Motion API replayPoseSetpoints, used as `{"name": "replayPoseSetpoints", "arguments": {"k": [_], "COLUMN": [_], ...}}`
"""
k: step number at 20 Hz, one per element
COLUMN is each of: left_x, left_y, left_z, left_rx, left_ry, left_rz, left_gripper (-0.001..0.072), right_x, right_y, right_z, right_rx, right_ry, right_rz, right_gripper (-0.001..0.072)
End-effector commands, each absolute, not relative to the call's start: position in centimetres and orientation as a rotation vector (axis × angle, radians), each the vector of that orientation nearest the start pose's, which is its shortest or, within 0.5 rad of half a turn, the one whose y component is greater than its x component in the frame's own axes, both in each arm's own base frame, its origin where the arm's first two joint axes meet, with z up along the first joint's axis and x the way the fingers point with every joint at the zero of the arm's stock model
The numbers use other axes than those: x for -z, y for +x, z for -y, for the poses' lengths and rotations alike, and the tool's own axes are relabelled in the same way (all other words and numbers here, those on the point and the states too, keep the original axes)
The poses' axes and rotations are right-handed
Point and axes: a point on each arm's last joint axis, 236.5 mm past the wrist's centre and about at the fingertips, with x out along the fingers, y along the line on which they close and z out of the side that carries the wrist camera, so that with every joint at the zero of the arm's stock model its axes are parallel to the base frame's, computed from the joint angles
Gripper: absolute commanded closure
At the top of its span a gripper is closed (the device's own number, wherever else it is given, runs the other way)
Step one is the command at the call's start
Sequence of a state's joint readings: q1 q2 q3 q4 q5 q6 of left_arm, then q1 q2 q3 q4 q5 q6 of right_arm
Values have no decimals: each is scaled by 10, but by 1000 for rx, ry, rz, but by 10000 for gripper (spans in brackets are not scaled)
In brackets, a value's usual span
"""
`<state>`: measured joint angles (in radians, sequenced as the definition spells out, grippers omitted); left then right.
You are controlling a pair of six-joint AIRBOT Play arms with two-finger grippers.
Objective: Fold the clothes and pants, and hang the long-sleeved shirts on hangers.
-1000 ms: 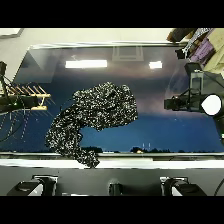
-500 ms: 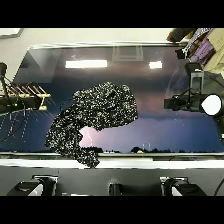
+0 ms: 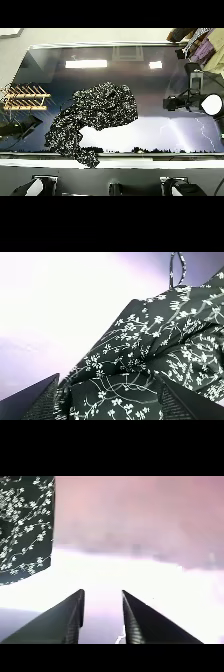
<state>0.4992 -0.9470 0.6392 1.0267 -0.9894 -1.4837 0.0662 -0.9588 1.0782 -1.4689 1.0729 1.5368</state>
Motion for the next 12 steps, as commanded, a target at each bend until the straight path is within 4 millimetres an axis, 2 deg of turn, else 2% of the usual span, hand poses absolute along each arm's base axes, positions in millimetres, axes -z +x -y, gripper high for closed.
{"name": "replayPoseSetpoints", "arguments": {"k": [1, 4, 6, 7, 8, 9, 10, 12], "left_x": [57, 83, 93, 96, 97, 96, 95, 95], "left_y": [302, 297, 294, 293, 293, 294, 295, 294], "left_z": [-38, -16, -2, 3, 7, 9, 10, 10], "left_rx": [-115, -62, -35, -22, -4, 11, 14, 13], "left_ry": [-957, -959, -954, -947, -928, -913, -912, -913], "left_rz": [-1079, -1194, -1248, -1267, -1274, -1269, -1268, -1268], "left_gripper": [-13, -13, -13, 99, 515, 689, 688, 688], "right_x": [-101, -87, -71, -58, -42, -26, -8, 21], "right_y": [363, 365, 366, 365, 363, 362, 363, 372], "right_z": [-52, -52, -54, -55, -57, -61, -68, -92], "right_rx": [-138, -129, -112, -93, -70, -50, -28, -53], "right_ry": [86, 101, 137, 170, 218, 271, 337, 479], "right_rz": [-974, -1015, -1064, -1105, -1155, -1206, -1261, -1326], "right_gripper": [398, 383, 382, 380, 280, 155, 103, 87]}}
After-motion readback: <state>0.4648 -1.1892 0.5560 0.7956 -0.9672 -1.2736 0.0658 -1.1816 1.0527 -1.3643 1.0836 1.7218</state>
